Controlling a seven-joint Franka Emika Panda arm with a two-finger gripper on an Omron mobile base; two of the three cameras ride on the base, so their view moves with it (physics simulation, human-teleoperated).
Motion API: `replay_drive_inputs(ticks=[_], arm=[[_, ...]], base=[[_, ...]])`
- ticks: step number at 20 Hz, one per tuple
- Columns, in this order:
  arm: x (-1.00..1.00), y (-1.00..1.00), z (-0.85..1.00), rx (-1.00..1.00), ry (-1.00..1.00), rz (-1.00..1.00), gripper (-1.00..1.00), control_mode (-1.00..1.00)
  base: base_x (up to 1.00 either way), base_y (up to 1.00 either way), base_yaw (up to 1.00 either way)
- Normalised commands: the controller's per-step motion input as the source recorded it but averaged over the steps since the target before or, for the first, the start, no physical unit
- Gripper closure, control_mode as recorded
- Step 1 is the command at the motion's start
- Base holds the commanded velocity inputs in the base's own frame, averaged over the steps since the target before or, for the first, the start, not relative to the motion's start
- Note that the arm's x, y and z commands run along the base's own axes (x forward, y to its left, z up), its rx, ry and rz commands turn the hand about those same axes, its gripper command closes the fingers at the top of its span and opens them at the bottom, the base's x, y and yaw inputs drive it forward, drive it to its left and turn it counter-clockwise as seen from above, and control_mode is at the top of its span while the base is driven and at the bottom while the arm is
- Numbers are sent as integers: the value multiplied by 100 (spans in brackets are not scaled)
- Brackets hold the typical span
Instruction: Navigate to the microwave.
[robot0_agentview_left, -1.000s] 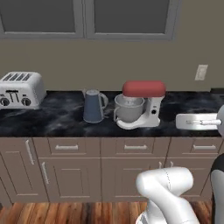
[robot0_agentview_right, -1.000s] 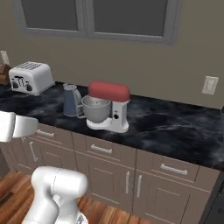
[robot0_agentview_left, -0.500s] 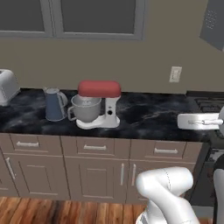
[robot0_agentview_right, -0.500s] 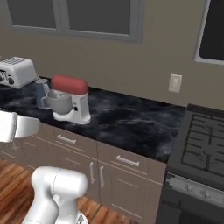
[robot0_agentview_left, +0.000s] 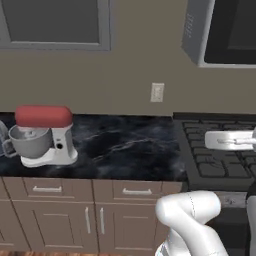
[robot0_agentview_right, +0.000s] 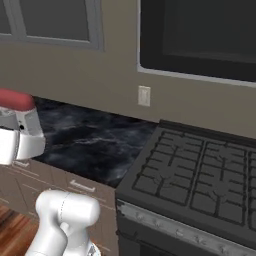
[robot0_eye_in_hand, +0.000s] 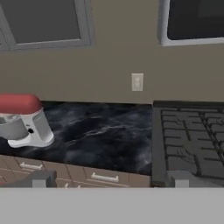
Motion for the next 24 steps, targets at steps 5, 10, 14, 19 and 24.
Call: replay_drive_inputs(ticks=[5, 10, 14, 19, 24], arm=[[0, 0, 0, 0, 0, 0, -100, 100], [0, 0, 0, 0, 0, 0, -100, 100], [0, 0, 0, 0, 0, 0, -100, 100], [0, 0, 0, 0, 0, 0, -100, 100], [0, 0, 0, 0, 0, 0, -100, 100]], base=[[77, -100, -13], [-23, -100, -23], [-61, -100, -26], [-40, -100, -13], [92, -28, 2]])
